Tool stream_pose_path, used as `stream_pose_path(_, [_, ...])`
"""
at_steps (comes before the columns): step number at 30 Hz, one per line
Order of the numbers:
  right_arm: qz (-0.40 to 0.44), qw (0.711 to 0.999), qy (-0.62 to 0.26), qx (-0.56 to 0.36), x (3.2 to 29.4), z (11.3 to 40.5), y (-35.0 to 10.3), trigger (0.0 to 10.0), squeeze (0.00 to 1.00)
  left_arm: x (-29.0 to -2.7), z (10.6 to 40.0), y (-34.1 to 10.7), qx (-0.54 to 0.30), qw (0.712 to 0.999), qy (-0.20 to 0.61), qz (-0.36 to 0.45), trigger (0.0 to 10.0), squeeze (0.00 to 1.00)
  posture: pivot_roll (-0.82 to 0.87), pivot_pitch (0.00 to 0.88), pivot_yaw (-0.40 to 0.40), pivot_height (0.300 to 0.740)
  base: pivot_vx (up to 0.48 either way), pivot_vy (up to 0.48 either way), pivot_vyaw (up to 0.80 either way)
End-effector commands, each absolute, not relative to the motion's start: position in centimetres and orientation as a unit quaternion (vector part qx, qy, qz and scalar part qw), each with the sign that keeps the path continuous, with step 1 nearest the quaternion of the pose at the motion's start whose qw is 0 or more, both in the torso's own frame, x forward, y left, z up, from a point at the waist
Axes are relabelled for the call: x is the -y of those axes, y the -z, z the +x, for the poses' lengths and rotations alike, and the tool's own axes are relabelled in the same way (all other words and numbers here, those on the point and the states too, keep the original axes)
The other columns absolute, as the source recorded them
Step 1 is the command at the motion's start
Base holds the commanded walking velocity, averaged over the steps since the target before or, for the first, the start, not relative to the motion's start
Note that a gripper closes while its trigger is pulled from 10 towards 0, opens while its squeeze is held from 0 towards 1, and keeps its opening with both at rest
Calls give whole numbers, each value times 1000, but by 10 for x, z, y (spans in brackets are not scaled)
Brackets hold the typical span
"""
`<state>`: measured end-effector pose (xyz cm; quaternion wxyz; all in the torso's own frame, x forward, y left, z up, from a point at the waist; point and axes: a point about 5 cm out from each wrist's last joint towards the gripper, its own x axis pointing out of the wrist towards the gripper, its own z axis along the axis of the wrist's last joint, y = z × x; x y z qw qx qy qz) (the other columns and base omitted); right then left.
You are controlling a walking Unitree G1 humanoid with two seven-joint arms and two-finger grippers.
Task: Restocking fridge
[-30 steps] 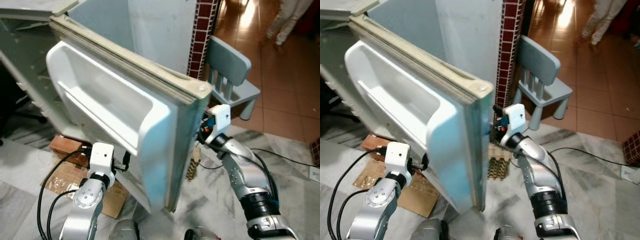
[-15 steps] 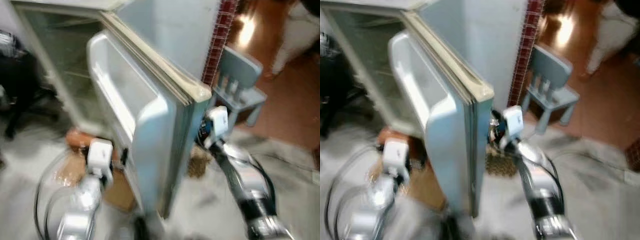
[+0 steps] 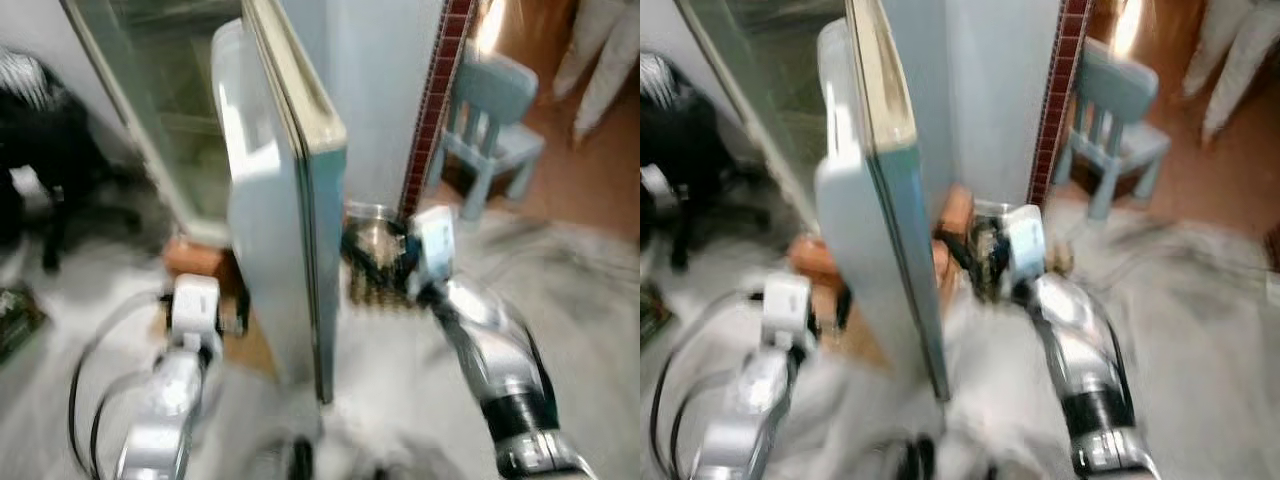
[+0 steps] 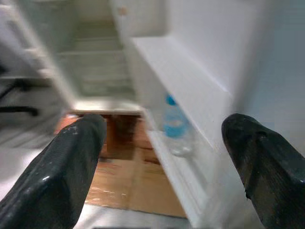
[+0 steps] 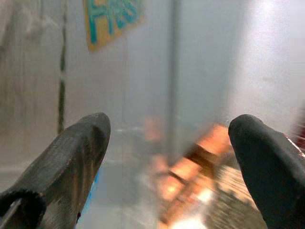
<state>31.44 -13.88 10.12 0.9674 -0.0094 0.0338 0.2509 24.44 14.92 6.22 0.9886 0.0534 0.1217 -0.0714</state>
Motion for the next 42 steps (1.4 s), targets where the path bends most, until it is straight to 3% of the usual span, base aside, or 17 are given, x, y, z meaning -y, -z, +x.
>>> stream_pose_path(1, [-16,973,-227,-31,131,321,-106,10000,0,-154,244,-60,-124,988,72,57,10000,0,69,56,46,740,0,0,0])
stream_pose_path(10, [18,984,-175,0,109,331,-121,10000,0,-154,247,-60,-124,988,66,62,10000,0,64,45,45,740,0,0,0])
stream_pose_path(20, [103,967,-232,13,48,350,-153,10000,0,-156,250,-63,-115,990,51,59,10000,0,100,29,16,740,0,0,0])
stream_pose_path(21, [133,947,-294,13,25,342,-163,10000,0,-158,249,-63,-114,991,44,56,10000,0,102,28,14,740,0,0,0])
stream_pose_path(22, [133,947,-294,13,25,342,-163,10000,0,-158,249,-63,-114,991,44,56,10000,0,102,28,14,740,0,0,0])
stream_pose_path(23, [160,904,-395,26,-1,323,-178,10000,0,-159,249,-63,-115,991,41,56,10000,0,106,23,9,740,0,0,0])
stream_pose_path(24, [176,884,-433,28,-9,316,-183,10000,0,-159,250,-63,-115,991,40,56,10000,0,106,23,9,740,0,0,0])
stream_pose_path(25, [201,826,-525,45,-22,293,-197,10000,0,-159,251,-63,-113,991,40,56,10000,0,106,22,11,740,0,0,0])
stream_pose_path(27, [199,780,-589,62,-24,275,-205,10000,0,-159,252,-64,-112,991,41,56,10000,0,102,21,12,740,0,0,0])
stream_pose_path(29, [193,770,-606,55,-22,271,-204,10000,0,-157,253,-64,-111,991,45,57,10000,0,98,20,14,740,0,0,0])
stream_pose_path(36, [175,787,-591,37,-9,278,-188,10000,0,-156,256,-65,-109,991,50,56,10000,0,89,19,20,740,0,0,0])
stream_pose_path(41, [109,842,-527,19,9,290,-169,10000,0,-154,256,-65,-106,992,60,45,10000,0,89,21,18,740,0,0,0])
stream_pose_path(42, [109,842,-527,19,9,290,-169,10000,0,-154,256,-65,-106,992,60,45,10000,0,89,21,18,740,0,0,0])
